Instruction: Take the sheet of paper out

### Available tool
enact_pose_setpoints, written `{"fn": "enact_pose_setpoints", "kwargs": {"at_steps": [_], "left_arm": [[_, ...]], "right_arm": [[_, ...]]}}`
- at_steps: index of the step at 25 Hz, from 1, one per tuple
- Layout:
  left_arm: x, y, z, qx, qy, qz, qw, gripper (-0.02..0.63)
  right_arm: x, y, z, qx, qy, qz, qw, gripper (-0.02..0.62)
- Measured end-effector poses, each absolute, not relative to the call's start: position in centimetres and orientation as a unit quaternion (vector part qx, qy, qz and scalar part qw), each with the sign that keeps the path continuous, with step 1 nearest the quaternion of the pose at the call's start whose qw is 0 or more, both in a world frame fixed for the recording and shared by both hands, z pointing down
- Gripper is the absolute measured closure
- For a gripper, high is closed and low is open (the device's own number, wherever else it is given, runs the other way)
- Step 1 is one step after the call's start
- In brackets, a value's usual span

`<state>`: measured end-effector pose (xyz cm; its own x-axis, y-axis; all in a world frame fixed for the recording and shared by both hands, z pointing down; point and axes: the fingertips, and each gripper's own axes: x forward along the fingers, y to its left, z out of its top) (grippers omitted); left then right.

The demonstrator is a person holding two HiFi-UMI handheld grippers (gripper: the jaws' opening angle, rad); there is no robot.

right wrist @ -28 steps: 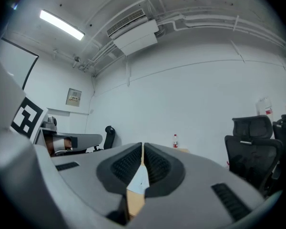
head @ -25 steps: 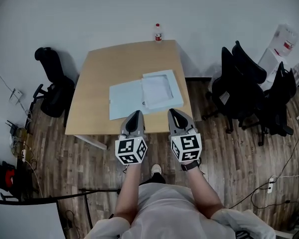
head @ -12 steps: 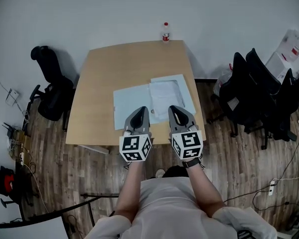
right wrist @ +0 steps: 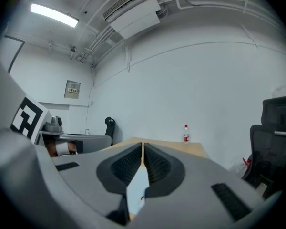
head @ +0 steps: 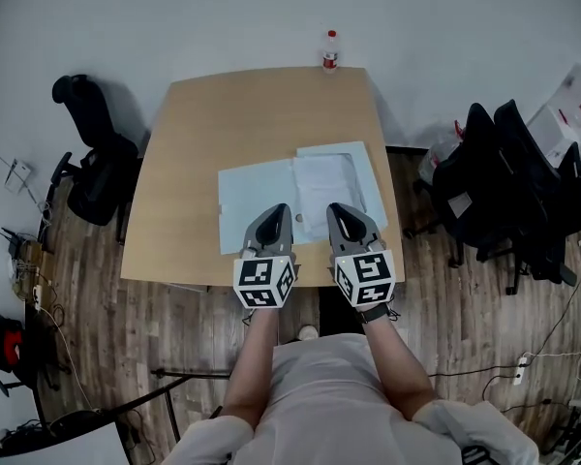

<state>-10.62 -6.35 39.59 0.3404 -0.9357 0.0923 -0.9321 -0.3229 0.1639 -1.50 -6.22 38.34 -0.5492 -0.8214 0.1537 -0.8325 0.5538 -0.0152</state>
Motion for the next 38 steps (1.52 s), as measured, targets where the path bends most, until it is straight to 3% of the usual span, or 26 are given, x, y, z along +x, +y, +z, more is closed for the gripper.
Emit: {"fn": "enact_pose_setpoints", "kwargs": {"at_steps": [10, 27, 38], "left_arm": [[-10.7, -13.4, 42.5, 0.806, -0.581, 0.019, 0.11, 0.595], [-13.1, -21.9, 52.6, 0.765, -0.6, 0.09, 0.217, 0.597], [-11.1, -23.1, 60.0, 0.764, -0.566, 0.114, 0.287, 0.595]], "right_arm": [[-2.9, -13.1, 40.6, 0.437, -0.893, 0.064, 0.092, 0.577], [-3.4, -22.4, 50.1, 0.417, -0.877, 0.163, 0.176, 0.577], [-2.6, -23.8, 55.9, 0.408, -0.863, 0.217, 0.203, 0.575]]}}
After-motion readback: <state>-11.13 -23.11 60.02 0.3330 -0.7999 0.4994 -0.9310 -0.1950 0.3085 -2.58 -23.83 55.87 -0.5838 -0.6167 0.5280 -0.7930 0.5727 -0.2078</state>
